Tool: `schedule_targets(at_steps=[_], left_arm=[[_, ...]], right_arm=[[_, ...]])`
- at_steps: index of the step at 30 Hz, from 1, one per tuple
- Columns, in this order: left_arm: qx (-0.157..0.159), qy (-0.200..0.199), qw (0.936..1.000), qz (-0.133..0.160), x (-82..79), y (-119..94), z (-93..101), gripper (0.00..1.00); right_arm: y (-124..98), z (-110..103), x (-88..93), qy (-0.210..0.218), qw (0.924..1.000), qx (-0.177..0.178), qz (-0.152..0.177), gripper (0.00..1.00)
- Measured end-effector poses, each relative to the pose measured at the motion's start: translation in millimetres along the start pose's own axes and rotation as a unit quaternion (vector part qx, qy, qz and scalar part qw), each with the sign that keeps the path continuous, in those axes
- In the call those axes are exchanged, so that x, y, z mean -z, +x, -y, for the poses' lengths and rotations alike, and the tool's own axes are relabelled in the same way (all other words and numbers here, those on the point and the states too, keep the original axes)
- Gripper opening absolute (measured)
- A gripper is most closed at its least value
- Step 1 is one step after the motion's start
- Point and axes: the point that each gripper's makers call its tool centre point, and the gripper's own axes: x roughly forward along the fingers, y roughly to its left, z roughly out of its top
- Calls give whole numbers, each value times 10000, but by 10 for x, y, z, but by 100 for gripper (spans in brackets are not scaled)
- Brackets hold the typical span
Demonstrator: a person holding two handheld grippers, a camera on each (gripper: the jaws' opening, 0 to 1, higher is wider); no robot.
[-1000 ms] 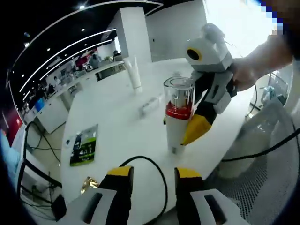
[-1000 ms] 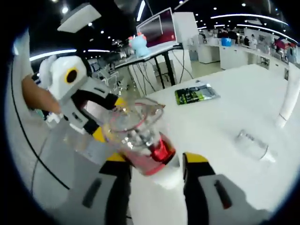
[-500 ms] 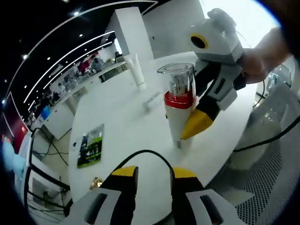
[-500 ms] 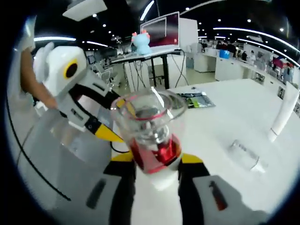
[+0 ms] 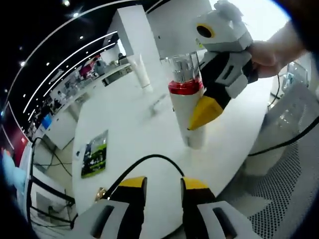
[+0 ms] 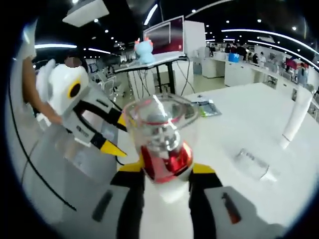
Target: Arrange the skincare products in the storage area until every visible bottle or jar stands upright without overlapping.
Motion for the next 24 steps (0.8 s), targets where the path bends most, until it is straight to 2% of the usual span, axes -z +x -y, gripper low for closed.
schedule_targets(at_steps=[5, 8, 11, 15, 17, 19, 24], left_arm=[[-10, -15, 10000, -14, 10, 10, -7, 28], [-59, -78, 10000, -11, 19, 18, -43, 28], [-8, -144, 9999, -54, 33, 30, -27, 28], [31, -162, 9998, -94, 42, 29, -10, 28], [-28, -609, 9981, -96, 70, 30, -75, 28], [-88, -835, 9964, -104, 88, 29, -139, 28], [-57, -735, 9971, -211, 130, 56, -98, 28]], right_arm=[[-186, 300, -111, -25, 9997, 245, 46, 33], [-319, 552, -192, 60, 9986, 509, 115, 33], [-481, 860, -302, 387, 9958, 775, 307, 33], [-629, 1128, -406, 361, 9937, 994, 378, 33], [-707, 1311, -480, 325, 9922, 1122, 425, 33], [-762, 1471, -537, 316, 9908, 1231, 462, 33], [-862, 1802, -632, 355, 9877, 1425, 530, 33]])
